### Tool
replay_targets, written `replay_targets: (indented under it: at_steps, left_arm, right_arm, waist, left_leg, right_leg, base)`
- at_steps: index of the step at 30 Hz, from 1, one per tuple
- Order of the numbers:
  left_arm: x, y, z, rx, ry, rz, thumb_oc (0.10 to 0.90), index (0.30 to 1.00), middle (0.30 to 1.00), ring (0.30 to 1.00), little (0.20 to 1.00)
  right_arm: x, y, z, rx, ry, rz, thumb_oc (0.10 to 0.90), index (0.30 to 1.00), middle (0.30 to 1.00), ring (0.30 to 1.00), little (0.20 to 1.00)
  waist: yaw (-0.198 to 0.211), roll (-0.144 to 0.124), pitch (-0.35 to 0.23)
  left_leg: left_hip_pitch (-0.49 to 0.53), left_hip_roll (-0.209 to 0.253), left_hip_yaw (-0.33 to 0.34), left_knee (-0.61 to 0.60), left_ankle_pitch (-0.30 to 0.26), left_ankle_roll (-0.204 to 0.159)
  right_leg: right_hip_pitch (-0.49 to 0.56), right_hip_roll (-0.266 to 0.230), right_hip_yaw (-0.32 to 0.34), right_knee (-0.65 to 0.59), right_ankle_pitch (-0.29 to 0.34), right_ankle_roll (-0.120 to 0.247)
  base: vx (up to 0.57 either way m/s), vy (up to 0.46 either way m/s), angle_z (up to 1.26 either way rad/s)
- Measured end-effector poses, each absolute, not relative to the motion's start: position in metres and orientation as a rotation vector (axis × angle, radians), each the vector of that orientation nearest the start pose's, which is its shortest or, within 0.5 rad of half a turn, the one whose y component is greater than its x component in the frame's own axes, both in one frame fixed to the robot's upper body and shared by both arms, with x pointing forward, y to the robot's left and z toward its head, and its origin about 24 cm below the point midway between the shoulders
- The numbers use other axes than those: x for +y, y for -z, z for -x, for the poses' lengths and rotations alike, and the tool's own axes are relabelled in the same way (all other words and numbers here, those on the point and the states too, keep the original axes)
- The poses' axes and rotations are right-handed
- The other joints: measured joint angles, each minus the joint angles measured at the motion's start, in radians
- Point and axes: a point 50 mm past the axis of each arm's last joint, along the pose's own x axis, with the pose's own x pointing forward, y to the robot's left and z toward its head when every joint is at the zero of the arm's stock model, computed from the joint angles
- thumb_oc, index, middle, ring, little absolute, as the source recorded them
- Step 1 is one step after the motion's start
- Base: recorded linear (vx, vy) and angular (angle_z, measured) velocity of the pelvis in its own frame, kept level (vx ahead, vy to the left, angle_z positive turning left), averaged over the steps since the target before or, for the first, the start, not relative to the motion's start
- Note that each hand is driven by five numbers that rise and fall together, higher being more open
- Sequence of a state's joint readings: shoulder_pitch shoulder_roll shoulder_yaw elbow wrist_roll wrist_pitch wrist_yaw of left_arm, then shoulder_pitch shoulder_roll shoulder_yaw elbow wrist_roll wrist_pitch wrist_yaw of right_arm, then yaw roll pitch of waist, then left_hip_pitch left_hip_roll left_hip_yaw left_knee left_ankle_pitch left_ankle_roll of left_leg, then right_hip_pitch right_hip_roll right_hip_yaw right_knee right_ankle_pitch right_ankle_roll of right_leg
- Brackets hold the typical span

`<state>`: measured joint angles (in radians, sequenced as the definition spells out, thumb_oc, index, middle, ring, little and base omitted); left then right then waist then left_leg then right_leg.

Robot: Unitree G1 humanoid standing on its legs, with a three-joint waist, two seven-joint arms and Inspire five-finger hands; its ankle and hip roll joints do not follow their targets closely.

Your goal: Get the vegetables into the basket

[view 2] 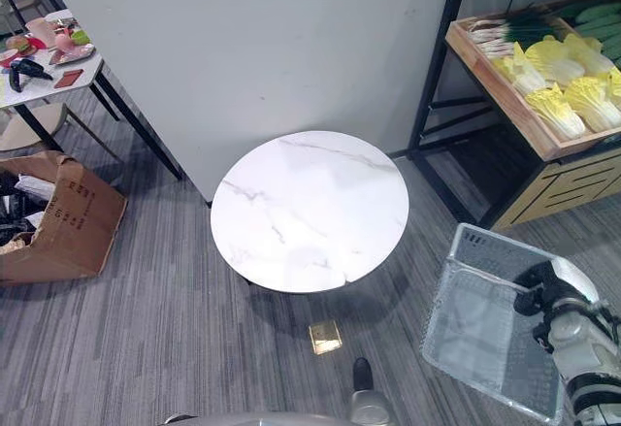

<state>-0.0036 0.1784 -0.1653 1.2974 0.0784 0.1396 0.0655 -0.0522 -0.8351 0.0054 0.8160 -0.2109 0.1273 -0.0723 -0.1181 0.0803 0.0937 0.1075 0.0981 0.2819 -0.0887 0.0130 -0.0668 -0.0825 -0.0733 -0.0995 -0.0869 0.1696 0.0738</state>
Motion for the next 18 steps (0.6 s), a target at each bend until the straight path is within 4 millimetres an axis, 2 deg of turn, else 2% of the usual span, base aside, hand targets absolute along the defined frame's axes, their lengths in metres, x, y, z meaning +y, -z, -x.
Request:
replay_targets:
  at_steps: [3,7,14,18]
  left_arm:
    - [0.217,0.172,-0.063,1.425,0.004,-0.386,0.9,1.0,1.0,1.0,1.0]
    - [0.217,0.172,-0.063,1.425,0.004,-0.386,0.9,1.0,1.0,1.0,1.0]
    - [0.217,0.172,-0.064,1.421,-0.006,-0.392,0.9,1.0,1.0,1.0,1.0]
    - [0.217,0.172,-0.062,1.423,-0.015,-0.394,0.9,1.0,1.0,1.0,1.0]
  right_arm:
    - [-0.422,0.005,-0.169,0.904,0.414,0.961,0.4,0.3,0.3,0.3,0.3]
    - [-0.424,0.009,-0.163,0.932,0.428,0.97,0.4,0.3,0.3,0.3,0.3]
    - [-0.398,0.047,-0.151,0.998,0.409,0.881,0.4,0.3,0.3,0.3,0.3]
    - [-0.395,0.05,-0.15,1.004,0.398,0.873,0.4,0.3,0.3,0.3,0.3]
  waist:
    - [-0.002,0.002,0.0]
    - [-0.007,0.003,0.001]
    - [-0.001,0.001,0.003]
    - [0.001,-0.004,0.006]
  left_leg:
    - [0.0,0.0,0.0,-0.004,-0.001,0.0]
    - [0.0,-0.001,0.001,-0.004,-0.001,0.001]
    - [0.006,0.0,0.001,-0.004,-0.002,-0.001]
    - [0.008,-0.004,-0.004,-0.004,-0.003,0.0]
  right_leg:
    - [0.0,-0.001,0.0,0.0,0.0,0.0]
    - [0.0,-0.001,0.001,0.0,0.0,0.0]
    - [0.005,0.0,0.001,0.0,0.0,0.0]
    - [0.009,-0.001,-0.003,0.0,0.0,0.0]
  base:
    - [0.0,0.0,0.0]
    - [0.0,0.0,0.0]
    - [0.0,0.0,0.0]
    - [-0.01,0.015,0.02]
